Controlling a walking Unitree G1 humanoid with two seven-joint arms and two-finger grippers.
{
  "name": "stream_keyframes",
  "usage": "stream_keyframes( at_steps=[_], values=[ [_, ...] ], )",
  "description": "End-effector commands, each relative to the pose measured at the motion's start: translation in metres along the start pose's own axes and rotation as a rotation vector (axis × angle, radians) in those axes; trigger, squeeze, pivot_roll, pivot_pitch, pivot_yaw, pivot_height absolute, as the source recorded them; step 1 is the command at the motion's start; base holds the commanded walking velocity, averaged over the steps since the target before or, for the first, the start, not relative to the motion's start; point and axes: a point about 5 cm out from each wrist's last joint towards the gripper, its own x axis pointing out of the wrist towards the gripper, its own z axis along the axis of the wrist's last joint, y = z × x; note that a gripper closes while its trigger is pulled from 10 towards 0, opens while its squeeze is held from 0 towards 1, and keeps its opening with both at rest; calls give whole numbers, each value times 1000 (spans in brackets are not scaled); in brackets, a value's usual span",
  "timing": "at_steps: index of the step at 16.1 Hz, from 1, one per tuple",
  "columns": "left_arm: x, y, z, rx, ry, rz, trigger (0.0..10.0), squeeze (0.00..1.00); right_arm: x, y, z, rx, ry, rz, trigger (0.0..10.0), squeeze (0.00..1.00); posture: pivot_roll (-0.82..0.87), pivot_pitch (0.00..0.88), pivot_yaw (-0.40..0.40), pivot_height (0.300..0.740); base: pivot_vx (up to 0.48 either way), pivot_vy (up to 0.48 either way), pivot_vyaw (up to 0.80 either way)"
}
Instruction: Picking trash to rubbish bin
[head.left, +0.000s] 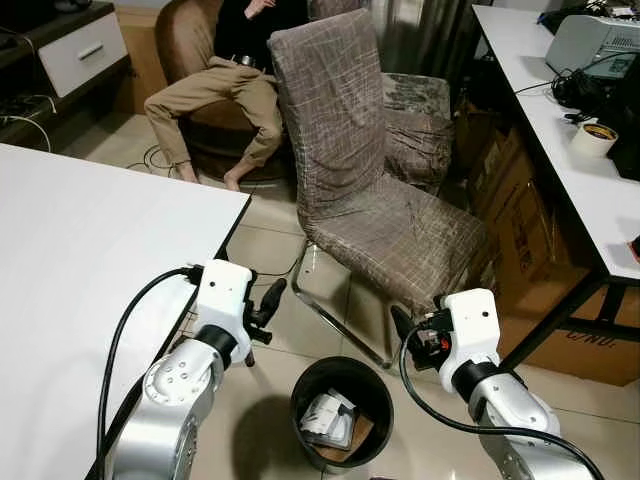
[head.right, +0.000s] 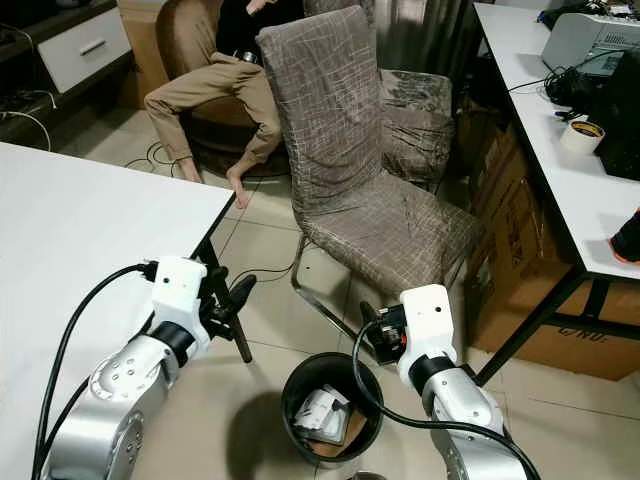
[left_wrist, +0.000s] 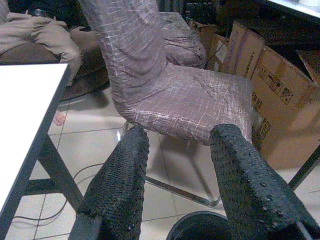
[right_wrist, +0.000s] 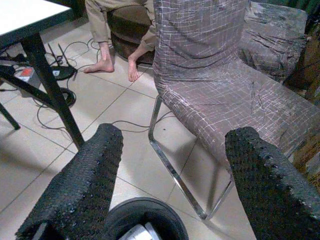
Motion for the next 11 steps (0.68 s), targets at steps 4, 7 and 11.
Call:
stream_keyframes(
  at_steps=[4, 7, 11],
  values=[
    [3, 0, 1, 5, 12, 6, 10000, 0, 0, -3, 2, 6, -7, -12, 10000, 0, -173, 12, -13, 740, -198, 0, 0],
    [3, 2, 1, 12, 11, 18, 10000, 0, 2, -4, 1, 1, -8, -10, 10000, 0, -167, 8, -19, 740, -269, 0, 0],
    [2, 4, 2, 18, 11, 25, 10000, 0, 5, -2, 1, 0, -7, 0, 10000, 0, -161, 4, -19, 740, -267, 0, 0]
  ],
)
